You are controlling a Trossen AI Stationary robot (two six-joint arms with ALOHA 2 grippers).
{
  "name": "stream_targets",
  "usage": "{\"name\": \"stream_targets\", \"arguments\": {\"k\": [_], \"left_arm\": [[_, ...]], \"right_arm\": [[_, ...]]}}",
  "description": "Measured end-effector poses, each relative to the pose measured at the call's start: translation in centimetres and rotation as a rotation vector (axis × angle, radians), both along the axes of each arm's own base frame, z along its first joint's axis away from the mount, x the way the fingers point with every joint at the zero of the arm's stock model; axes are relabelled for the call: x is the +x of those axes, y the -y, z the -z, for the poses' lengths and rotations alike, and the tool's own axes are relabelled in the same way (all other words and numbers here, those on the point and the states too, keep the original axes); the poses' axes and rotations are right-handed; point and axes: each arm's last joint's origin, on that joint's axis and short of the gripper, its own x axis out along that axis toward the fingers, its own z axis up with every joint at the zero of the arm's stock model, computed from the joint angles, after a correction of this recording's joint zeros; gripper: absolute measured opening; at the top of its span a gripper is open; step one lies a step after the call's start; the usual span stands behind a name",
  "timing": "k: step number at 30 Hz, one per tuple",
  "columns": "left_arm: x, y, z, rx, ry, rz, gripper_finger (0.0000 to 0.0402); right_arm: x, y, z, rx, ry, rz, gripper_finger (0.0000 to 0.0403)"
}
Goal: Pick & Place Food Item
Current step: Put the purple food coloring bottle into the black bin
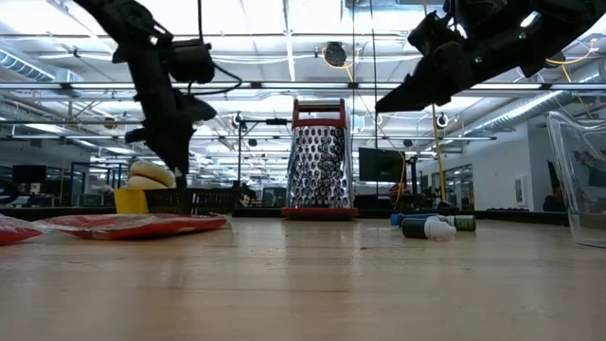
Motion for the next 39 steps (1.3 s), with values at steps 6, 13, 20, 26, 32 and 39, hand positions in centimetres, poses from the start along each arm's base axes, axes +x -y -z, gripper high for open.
{"name": "stream_targets", "arguments": {"k": [6, 13, 20, 26, 32, 39], "left_arm": [[-0.5, -0.5, 1.6, 0.017, 0.034, -0.036, 0.0048], [-0.7, -0.8, 2.2, 0.029, 0.058, -0.068, 0.0048], [-0.5, -1.1, 3.6, 0.028, 0.022, -0.09, 0.0048], [0.2, -1.5, 5.1, 0.01, -0.005, -0.09, 0.0048], [0.4, -1.7, 5.3, 0.008, -0.003, -0.099, 0.0048], [0.3, -1.6, 5.5, -0.004, -0.009, -0.105, 0.0108]], "right_arm": [[0.0, 0.0, 0.0, 0.002, 0.003, 0.001, 0.02], [0.0, 0.0, 0.0, 0.002, 0.003, 0.001, 0.0197], [0.0, 0.0, 0.0, 0.001, 0.003, 0.001, 0.0196], [0.0, 0.0, 0.0, 0.002, 0.003, 0.002, 0.0196], [0.0, 0.0, 0.0, 0.002, 0.003, 0.002, 0.0196], [0.0, 0.0, 0.0, 0.002, 0.003, 0.002, 0.0196]]}}
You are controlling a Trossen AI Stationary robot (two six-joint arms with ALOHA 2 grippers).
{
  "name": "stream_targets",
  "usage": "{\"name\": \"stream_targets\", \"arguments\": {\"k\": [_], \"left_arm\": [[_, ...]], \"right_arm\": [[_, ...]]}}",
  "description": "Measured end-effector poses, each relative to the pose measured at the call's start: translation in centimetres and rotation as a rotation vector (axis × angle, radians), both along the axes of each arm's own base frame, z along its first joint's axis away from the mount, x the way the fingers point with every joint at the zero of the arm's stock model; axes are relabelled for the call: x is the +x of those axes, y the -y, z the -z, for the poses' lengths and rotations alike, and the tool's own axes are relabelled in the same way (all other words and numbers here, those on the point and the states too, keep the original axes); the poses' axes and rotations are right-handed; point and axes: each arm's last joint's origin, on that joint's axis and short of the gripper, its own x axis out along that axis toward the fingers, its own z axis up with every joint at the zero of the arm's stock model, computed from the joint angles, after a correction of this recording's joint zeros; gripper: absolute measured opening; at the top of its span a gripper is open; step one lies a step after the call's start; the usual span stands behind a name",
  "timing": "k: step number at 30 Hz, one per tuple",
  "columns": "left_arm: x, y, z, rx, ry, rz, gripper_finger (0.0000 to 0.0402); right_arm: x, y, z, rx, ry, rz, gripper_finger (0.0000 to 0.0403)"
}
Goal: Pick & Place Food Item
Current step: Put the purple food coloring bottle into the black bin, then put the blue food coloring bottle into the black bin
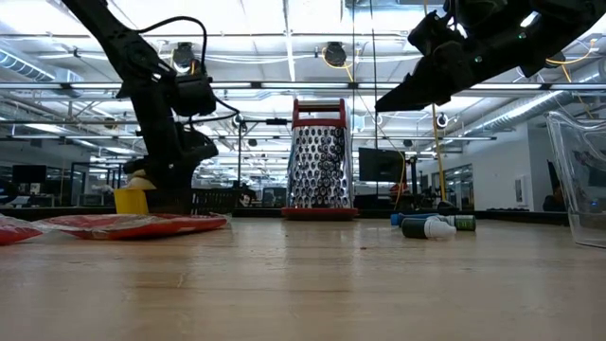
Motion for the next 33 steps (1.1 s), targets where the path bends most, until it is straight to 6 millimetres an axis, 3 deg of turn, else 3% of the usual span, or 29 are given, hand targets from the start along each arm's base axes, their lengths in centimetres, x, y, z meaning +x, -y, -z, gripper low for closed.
{"name": "stream_targets", "arguments": {"k": [5, 11, 23, 33], "left_arm": [[-0.1, 0.1, 0.1, -0.018, -0.002, 0.016, 0.0171], [-0.1, 0.2, 0.1, -0.039, 0.001, 0.063, 0.0208], [0.0, 0.2, -0.3, -0.046, -0.016, 0.074, 0.0218], [1.5, -0.5, -4.2, 0.023, -0.079, 0.13, 0.0218]], "right_arm": [[0.0, 0.0, 0.0, 0.0, 0.0, 0.0, 0.0196], [0.0, 0.0, 0.0, -0.001, 0.0, 0.0, 0.0196], [0.0, 0.0, 0.0, -0.001, -0.001, 0.0, 0.0196], [0.0, 0.0, 0.0, 0.0, -0.004, 0.0, 0.0196]]}}
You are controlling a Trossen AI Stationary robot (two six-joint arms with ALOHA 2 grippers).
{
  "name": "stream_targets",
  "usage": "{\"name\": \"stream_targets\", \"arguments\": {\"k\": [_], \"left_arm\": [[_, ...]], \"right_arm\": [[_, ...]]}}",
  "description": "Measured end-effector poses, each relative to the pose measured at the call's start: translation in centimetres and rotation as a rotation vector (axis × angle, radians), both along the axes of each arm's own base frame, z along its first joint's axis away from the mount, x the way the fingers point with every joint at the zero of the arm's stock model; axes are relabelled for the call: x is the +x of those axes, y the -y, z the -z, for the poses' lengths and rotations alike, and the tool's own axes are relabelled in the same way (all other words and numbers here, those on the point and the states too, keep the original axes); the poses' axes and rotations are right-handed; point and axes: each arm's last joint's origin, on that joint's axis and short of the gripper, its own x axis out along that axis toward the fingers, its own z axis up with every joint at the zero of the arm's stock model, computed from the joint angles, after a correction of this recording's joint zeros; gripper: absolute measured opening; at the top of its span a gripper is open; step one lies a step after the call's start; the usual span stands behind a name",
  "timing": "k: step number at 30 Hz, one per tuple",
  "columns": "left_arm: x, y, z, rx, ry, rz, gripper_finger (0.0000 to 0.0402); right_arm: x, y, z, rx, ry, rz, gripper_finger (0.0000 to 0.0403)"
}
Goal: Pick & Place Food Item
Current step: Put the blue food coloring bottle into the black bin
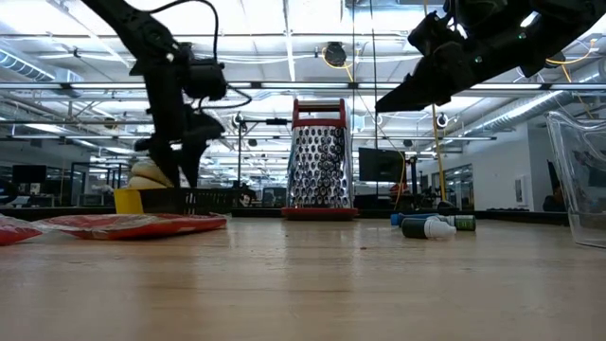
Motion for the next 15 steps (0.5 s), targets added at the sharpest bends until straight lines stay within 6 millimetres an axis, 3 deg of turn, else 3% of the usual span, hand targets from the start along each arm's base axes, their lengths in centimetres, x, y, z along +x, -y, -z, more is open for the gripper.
{"name": "stream_targets", "arguments": {"k": [6, 15], "left_arm": [[1.8, 0.3, -3.3, 0.086, 0.088, 0.08, 0.0218], [5.0, 4.5, -8.9, 0.387, 0.455, 0.357, 0.0218]], "right_arm": [[-0.3, 0.0, 0.7, 0.053, -0.071, 0.015, 0.0196], [-1.2, 0.0, 4.4, 0.173, -0.409, 0.17, 0.0196]]}}
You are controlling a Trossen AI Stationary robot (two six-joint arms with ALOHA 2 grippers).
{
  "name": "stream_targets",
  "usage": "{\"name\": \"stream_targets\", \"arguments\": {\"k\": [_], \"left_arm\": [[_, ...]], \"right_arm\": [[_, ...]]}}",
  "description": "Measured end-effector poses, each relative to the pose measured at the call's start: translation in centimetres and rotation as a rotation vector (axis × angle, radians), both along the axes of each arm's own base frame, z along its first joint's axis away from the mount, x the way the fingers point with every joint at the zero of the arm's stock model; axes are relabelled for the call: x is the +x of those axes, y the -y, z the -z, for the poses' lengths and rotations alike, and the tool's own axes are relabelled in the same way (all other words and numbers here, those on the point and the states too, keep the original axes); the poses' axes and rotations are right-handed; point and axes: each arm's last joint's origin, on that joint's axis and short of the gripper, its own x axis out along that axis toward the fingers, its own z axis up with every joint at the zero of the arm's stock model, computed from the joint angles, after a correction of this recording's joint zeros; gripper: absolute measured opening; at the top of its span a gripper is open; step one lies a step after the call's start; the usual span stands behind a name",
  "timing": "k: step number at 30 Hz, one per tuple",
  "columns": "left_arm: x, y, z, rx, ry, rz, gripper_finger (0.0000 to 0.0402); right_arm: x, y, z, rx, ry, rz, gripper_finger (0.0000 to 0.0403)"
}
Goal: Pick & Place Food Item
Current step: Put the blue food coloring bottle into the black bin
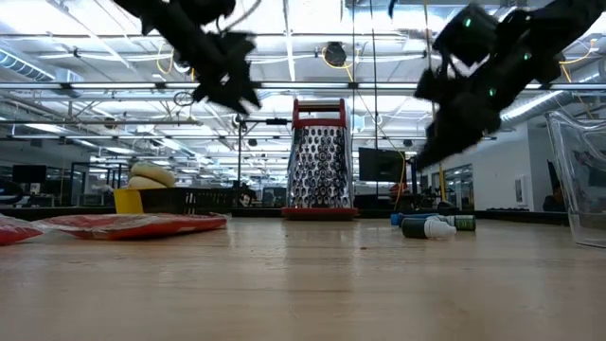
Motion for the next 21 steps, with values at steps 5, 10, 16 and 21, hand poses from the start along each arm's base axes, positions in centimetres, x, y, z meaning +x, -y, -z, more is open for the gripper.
{"name": "stream_targets", "arguments": {"k": [5, 10, 16, 21], "left_arm": [[1.8, 2.0, -1.9, 0.129, 0.185, 0.126, 0.0218], [2.6, 3.2, -2.2, 0.182, 0.224, 0.189, 0.0218], [2.7, 3.5, -2.3, 0.179, 0.229, 0.2, 0.0218], [2.7, 3.5, -2.2, 0.17, 0.23, 0.196, 0.0219]], "right_arm": [[0.8, 0.4, 2.6, 0.012, -0.128, 0.009, 0.0196], [1.3, 0.5, 4.6, 0.016, -0.217, -0.004, 0.0196], [1.5, 0.9, 5.3, 0.026, -0.235, 0.008, 0.0196], [1.5, 1.1, 5.3, 0.028, -0.228, 0.016, 0.0167]]}}
